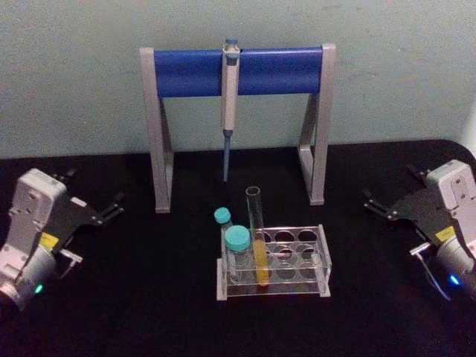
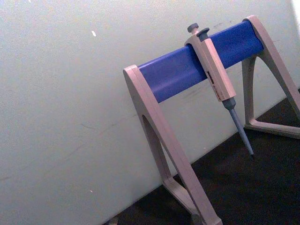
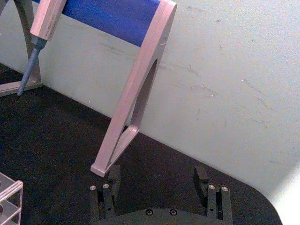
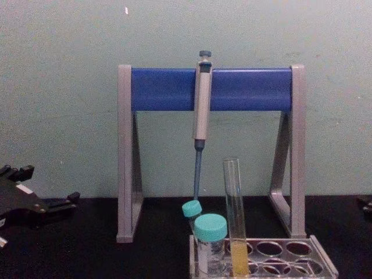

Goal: Pick up the test tube from the test tube rack, shake it, then place it back into the test tube rack.

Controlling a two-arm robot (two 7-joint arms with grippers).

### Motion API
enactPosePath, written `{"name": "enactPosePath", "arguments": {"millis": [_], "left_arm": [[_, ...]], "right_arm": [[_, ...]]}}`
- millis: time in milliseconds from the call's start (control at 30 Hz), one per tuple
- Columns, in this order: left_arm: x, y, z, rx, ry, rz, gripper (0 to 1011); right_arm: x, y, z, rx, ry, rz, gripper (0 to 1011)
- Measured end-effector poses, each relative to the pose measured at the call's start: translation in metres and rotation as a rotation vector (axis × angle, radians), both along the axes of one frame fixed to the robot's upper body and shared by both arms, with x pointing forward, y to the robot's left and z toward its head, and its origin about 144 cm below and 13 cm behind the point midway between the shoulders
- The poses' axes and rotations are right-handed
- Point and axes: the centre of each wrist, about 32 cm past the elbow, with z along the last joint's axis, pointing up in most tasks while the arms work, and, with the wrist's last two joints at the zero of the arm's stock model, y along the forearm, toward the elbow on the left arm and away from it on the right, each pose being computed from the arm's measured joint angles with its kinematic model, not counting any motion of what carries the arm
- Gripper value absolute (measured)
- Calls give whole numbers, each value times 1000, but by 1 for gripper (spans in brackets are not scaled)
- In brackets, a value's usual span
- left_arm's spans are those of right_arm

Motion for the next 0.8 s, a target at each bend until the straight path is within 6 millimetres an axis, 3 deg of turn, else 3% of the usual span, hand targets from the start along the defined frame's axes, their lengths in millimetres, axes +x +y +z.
{"name": "enactPosePath", "arguments": {"millis": [800], "left_arm": [[0, 0, 0, 0, 0, 0, 1001]], "right_arm": [[0, 0, 0, 0, 0, 0, 1000]]}}
